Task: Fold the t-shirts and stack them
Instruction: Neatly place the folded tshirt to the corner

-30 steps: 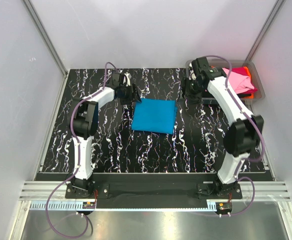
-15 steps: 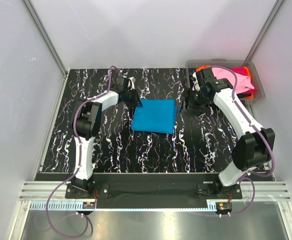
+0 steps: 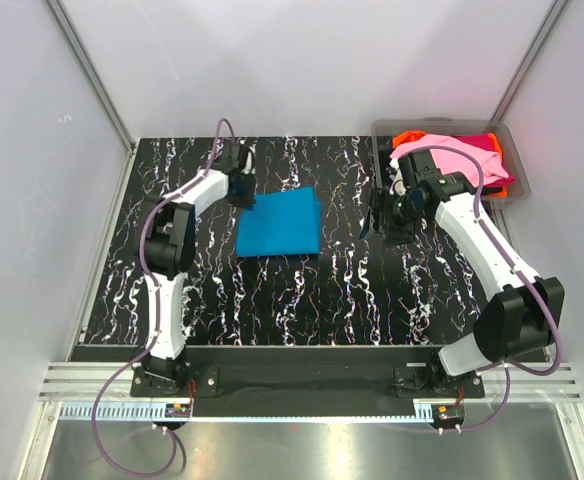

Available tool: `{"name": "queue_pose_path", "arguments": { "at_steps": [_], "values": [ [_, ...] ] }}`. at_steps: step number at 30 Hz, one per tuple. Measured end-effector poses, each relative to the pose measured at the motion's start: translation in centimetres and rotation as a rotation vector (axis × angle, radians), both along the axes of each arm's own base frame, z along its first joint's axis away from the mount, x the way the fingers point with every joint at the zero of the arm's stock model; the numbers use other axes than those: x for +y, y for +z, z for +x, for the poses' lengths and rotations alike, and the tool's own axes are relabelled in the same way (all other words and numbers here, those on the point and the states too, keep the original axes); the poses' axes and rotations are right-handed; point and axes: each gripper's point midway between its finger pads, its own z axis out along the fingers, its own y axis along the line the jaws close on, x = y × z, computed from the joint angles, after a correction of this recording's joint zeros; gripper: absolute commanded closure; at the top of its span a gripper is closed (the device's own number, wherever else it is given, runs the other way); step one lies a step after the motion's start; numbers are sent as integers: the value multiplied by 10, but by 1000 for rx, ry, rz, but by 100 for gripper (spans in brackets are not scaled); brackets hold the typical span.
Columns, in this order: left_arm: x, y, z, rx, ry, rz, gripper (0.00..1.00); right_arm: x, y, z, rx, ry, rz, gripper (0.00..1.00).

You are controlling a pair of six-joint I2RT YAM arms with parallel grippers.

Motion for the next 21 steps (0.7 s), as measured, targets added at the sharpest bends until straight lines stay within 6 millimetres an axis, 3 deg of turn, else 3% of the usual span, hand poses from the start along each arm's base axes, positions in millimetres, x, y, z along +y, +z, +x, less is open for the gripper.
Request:
{"name": "queue_pose_path", "arguments": {
  "at_steps": [5, 8, 12, 16, 21],
  "values": [
    [80, 8, 15, -18, 62, 204, 100, 2, -2, -6, 31, -7, 16, 30],
    [126, 25, 31, -56, 99, 312, 100, 2, -3, -8, 45, -18, 15, 32],
    [183, 53, 67, -166, 152, 434, 100, 0, -5, -11, 63, -27, 4, 33],
    [225, 63, 103, -263, 189, 535, 100, -3, -18, -11, 116, -33, -29, 33],
    [254, 55, 145, -356, 212, 607, 100, -3, -38, -8, 200, -35, -58, 34]
  ]
}}
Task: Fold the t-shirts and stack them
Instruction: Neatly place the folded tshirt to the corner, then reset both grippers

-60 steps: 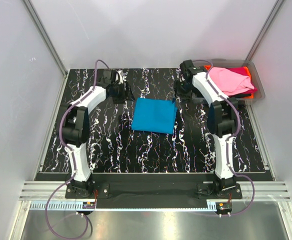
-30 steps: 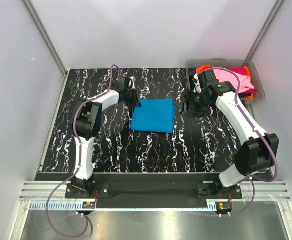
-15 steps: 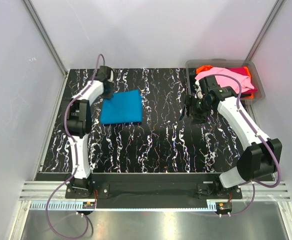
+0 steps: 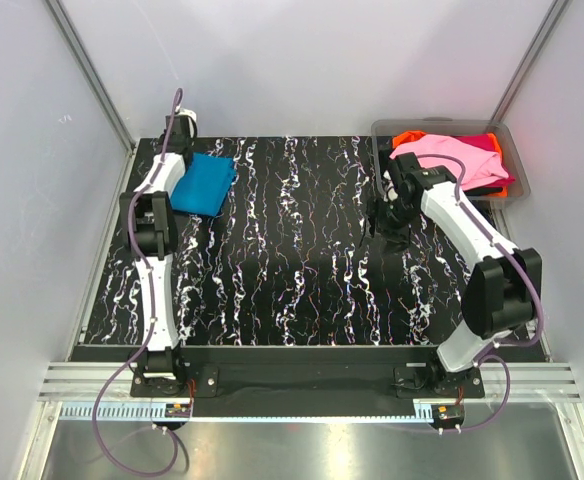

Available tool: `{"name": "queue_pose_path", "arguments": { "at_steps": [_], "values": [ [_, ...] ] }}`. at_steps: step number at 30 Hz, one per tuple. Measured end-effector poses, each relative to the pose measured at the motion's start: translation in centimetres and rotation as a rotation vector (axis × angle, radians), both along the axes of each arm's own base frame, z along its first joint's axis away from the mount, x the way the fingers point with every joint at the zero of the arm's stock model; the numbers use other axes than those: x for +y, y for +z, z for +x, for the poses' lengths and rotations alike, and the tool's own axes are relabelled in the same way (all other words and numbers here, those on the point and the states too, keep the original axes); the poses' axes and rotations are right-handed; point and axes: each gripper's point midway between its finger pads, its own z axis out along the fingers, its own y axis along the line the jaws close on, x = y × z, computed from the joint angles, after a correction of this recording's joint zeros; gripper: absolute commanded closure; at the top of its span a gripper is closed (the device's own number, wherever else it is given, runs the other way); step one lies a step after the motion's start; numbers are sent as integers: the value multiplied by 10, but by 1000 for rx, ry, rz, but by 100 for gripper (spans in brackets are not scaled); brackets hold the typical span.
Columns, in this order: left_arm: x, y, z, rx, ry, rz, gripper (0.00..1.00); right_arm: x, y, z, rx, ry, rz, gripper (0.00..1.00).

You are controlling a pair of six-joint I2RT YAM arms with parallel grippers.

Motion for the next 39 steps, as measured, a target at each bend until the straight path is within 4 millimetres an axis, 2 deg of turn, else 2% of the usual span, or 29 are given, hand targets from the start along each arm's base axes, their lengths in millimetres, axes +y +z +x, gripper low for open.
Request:
{"name": "queue_pose_path", "arguments": {
  "at_steps": [4, 8, 16, 25, 28, 29, 32, 35, 39],
  "values": [
    [17, -12, 18, -50, 35, 22, 100, 3, -4, 10, 12, -3, -4, 34],
    [35, -13, 28, -107, 91, 50, 100, 4, -8, 18, 24, -17, -11, 34],
    [58, 10, 50, -250, 153, 76, 100, 6, -17, 28, 43, -29, -24, 34],
    [91, 29, 53, -323, 205, 79, 100, 9, -23, 39, 55, -29, -27, 34],
    [101, 31, 52, -333, 220, 78, 68, 11, -25, 42, 58, -28, -26, 34],
    [103, 31, 51, -336, 226, 77, 42, 11, -25, 44, 57, -28, -26, 34],
    [107, 32, 50, -347, 244, 74, 15, 12, -25, 44, 57, -26, -25, 34],
    [106, 33, 50, -353, 256, 70, 1, 13, -25, 44, 58, -26, -25, 34],
    [87, 29, 38, -309, 244, 54, 1, 13, -24, 43, 52, -33, -21, 33]
  ]
}}
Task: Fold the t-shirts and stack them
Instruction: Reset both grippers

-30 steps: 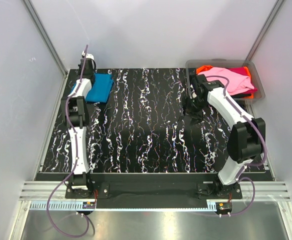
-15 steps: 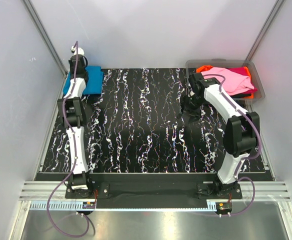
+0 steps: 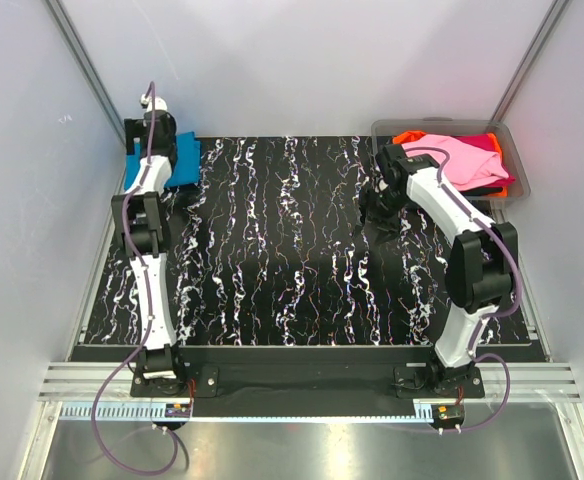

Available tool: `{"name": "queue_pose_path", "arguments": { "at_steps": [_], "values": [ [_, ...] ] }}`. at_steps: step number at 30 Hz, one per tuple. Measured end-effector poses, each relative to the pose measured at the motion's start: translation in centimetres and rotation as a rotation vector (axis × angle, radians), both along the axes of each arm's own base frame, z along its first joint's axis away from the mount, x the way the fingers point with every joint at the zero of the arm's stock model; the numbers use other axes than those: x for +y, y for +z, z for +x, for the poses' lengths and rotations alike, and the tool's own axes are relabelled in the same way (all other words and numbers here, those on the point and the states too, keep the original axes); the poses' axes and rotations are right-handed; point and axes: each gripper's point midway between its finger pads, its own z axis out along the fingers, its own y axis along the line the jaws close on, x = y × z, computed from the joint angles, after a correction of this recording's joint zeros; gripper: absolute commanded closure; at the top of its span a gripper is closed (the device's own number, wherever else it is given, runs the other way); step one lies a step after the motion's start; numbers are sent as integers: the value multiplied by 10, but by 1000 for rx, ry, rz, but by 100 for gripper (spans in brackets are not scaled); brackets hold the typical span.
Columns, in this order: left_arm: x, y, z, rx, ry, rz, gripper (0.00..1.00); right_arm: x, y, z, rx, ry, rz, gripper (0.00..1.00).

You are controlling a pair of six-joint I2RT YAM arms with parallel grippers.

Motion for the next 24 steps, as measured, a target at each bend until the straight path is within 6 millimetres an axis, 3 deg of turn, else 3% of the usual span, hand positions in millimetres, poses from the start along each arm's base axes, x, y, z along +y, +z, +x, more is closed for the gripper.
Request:
{"name": "queue_pose_path", "arguments": {
  "at_steps": [2, 5, 8, 11, 13, 15, 18, 22, 24],
  "values": [
    [-20, 6, -11, 17, -22, -23, 1, 0, 4, -2, -12, -7, 7, 32],
    [-65, 23, -47, 49, -72, -79, 1, 1, 13, -12, -45, -23, 38, 30],
    [-133, 59, -90, 10, -173, -163, 1, -1, 23, -29, -98, -50, 77, 30],
    [-224, 96, -143, -47, -341, -296, 1, -5, 30, -60, -158, -98, 142, 27],
    [-287, 112, -186, -84, -480, -419, 1, -8, 31, -78, -196, -143, 203, 25],
    [-335, 111, -244, -66, -603, -553, 1, -14, 26, -95, -220, -207, 255, 22],
    [-363, 92, -312, -26, -677, -737, 1, -19, 20, -110, -254, -274, 312, 18],
    [-366, 48, -395, 43, -687, -973, 1, -16, 15, -124, -333, -319, 412, 11],
    [-367, 38, -425, 38, -698, -1088, 1, -15, 12, -131, -366, -351, 471, 10]
  ]
}}
